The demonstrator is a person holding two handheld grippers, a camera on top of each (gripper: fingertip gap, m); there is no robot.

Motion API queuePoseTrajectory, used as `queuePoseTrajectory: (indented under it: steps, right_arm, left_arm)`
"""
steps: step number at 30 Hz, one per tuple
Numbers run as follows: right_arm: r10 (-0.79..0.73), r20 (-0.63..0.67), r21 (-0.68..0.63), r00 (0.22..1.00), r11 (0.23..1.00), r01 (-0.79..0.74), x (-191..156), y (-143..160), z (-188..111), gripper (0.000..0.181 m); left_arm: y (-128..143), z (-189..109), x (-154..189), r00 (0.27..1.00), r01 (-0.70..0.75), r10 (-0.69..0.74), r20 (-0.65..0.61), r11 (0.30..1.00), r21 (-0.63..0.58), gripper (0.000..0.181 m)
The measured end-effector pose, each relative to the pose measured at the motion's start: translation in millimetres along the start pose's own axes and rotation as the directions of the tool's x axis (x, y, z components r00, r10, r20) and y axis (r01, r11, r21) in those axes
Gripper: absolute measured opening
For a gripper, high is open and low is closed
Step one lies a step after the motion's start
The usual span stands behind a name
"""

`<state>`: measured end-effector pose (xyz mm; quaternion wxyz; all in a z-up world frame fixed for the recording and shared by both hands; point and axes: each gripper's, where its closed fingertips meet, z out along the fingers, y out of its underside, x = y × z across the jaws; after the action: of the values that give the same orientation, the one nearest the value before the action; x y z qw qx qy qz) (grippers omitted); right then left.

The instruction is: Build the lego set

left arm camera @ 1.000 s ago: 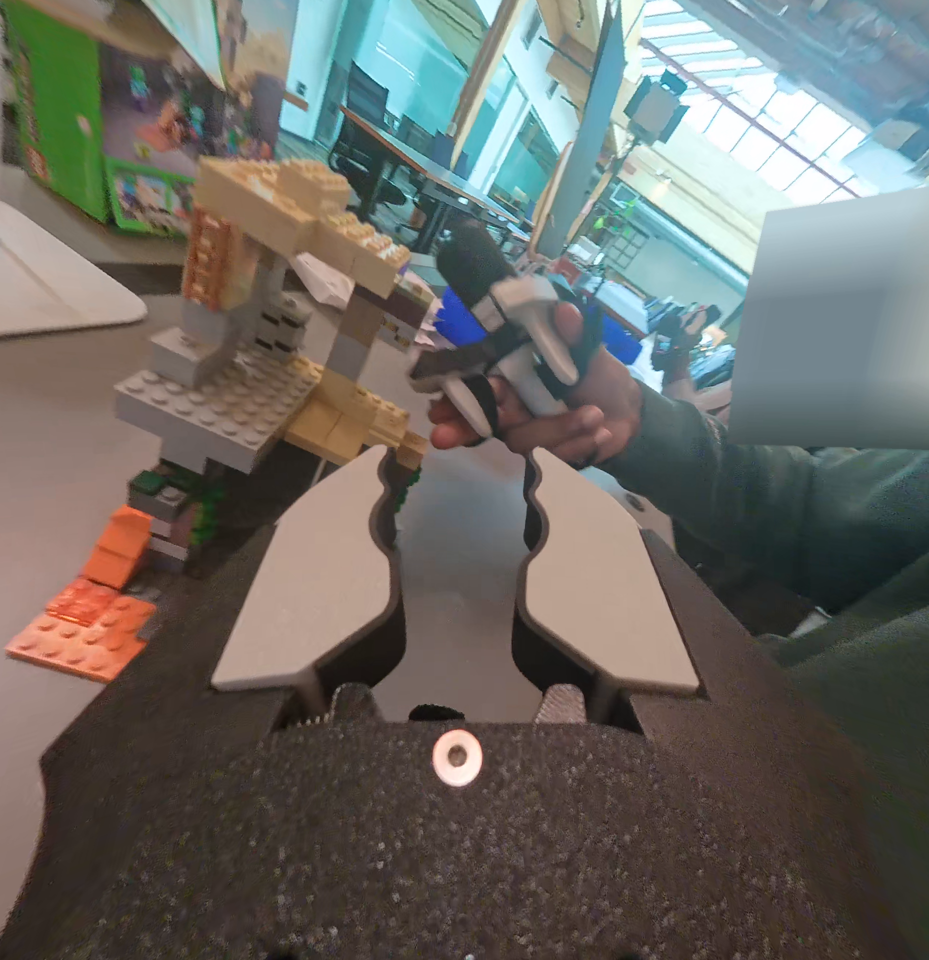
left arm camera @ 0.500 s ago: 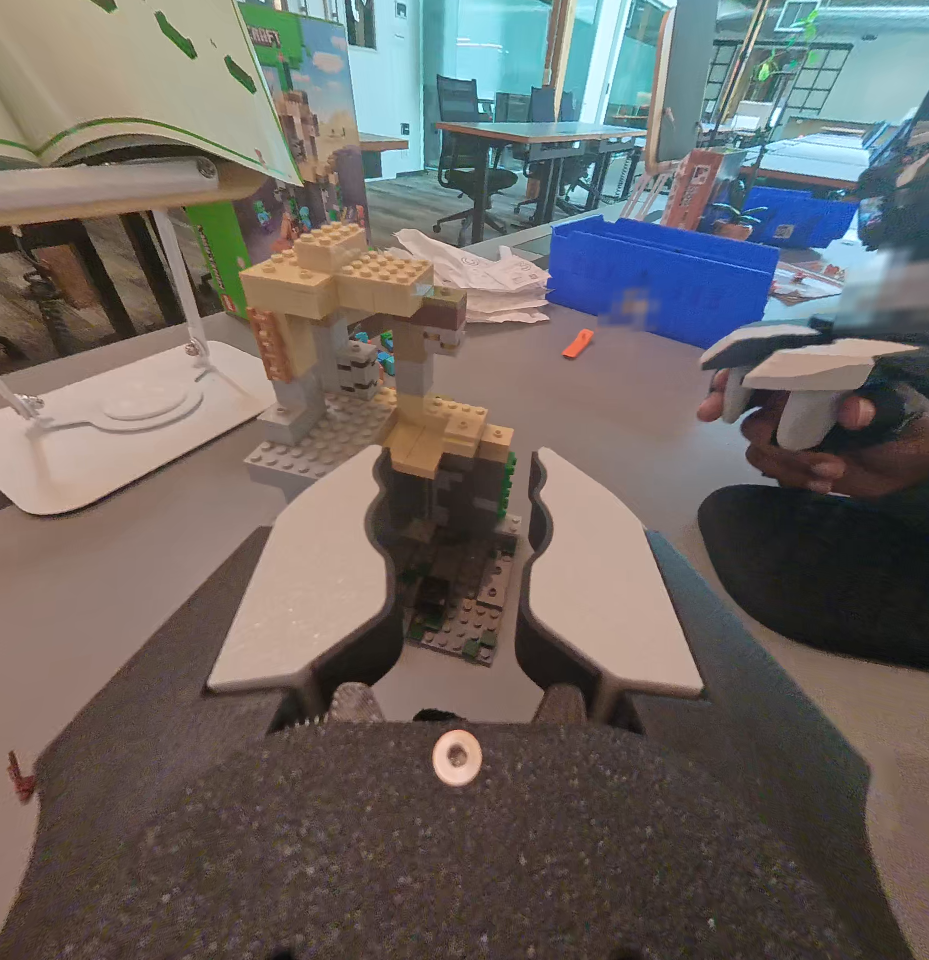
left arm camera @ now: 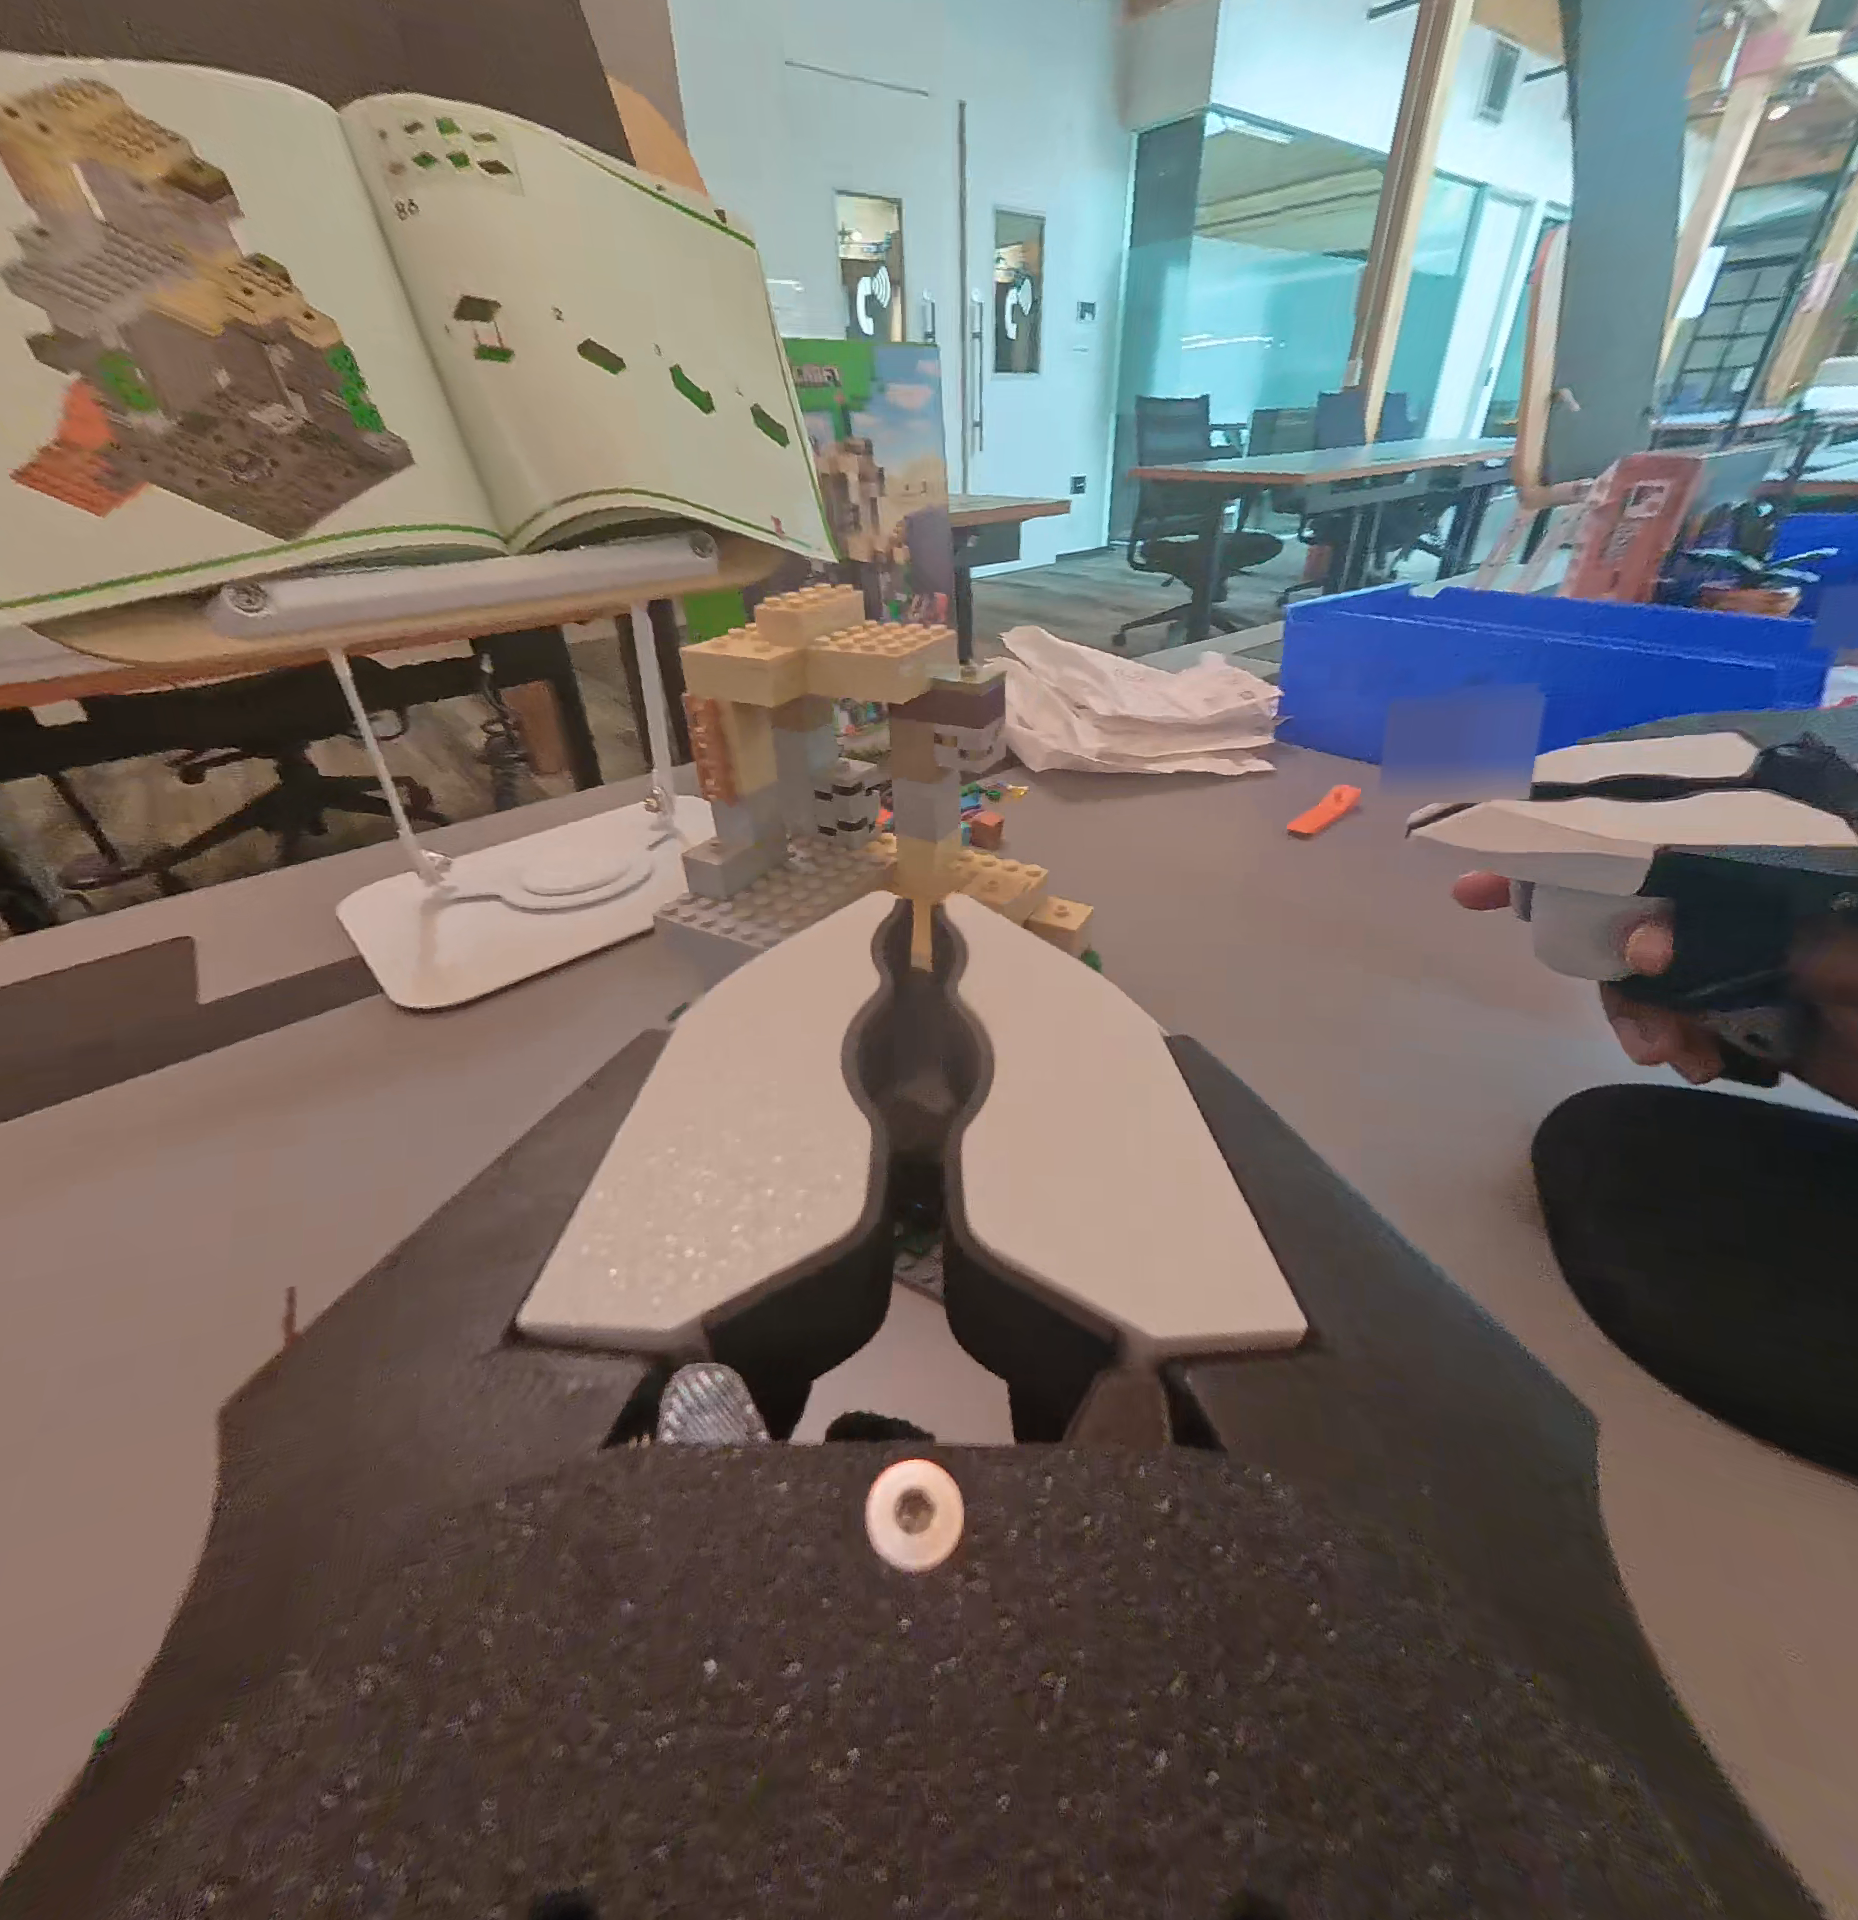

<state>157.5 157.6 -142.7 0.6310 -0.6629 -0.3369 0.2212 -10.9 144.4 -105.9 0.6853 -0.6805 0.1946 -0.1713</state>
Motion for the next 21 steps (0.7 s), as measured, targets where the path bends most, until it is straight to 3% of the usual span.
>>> queuePoseTrajectory:
  steps: [4, 8, 11, 16, 21]
  right_arm:
    - [-0.016, -0.035, -0.069, 0.999, 0.998, 0.014, 1.9, 9.6, 4.7, 0.000]
    - [-0.003, -0.089, -0.123, 0.996, 0.992, -0.008, 9.9, 17.0, 13.0, 0.029]
    - [0.016, -0.073, -0.201, 0.997, 0.979, -0.030, 2.9, 26.6, 29.8, 0.052]
    - [0.033, 0.004, -0.265, 0.999, 0.964, -0.031, -22.9, 23.7, 69.8, 0.058]
    - [0.134, 0.035, -0.332, 0.990, 0.936, -0.115, -35.4, 32.6, 116.8, 0.059]
  left_arm:
    - [13.0, 4.7, -10.9, 0.999, -0.023, 0.025, 0.042, 0.998, -0.053, 0.004]
    - [27.4, 8.9, -20.9, 0.998, 0.009, -0.002, 0.064, 0.994, -0.108, 0.008]
    - [39.0, 16.3, -33.0, 0.992, -0.037, 0.055, 0.118, 0.987, -0.156, 0.019]
    - [50.3, 35.4, -56.4, 0.986, -0.062, 0.092, 0.140, 0.977, -0.202, 0.038]
    - [52.4, 31.8, -68.7, 0.985, -0.063, 0.094, 0.144, 0.977, -0.204, 0.041]
